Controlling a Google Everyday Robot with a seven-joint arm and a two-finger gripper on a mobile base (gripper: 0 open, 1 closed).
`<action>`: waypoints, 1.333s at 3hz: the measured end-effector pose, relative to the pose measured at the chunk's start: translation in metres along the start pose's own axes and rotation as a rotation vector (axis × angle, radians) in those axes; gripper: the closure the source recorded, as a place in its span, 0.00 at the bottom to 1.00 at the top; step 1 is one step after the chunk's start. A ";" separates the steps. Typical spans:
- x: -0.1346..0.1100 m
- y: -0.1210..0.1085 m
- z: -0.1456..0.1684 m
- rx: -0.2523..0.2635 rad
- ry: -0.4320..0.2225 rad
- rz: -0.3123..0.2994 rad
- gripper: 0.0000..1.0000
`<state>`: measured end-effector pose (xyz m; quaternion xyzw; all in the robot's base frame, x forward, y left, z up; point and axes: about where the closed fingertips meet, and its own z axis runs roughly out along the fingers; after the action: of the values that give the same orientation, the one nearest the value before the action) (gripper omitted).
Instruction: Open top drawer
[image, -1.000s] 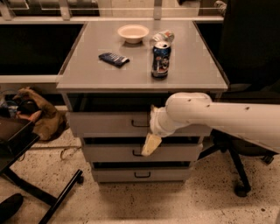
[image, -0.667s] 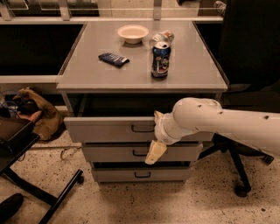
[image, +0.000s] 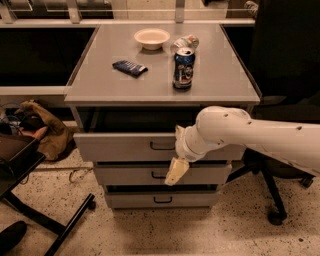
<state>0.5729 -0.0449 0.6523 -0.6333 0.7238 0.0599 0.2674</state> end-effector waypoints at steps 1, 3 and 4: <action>-0.009 0.024 -0.004 -0.060 -0.014 -0.014 0.00; -0.011 0.042 -0.015 -0.071 -0.006 -0.028 0.00; -0.023 0.025 -0.029 -0.009 0.002 -0.048 0.00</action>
Offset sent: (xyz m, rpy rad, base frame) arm -0.1251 0.0183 0.0104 -0.0444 0.1208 0.1398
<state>0.5412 -0.0322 0.6807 -0.6516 0.7084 0.0560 0.2653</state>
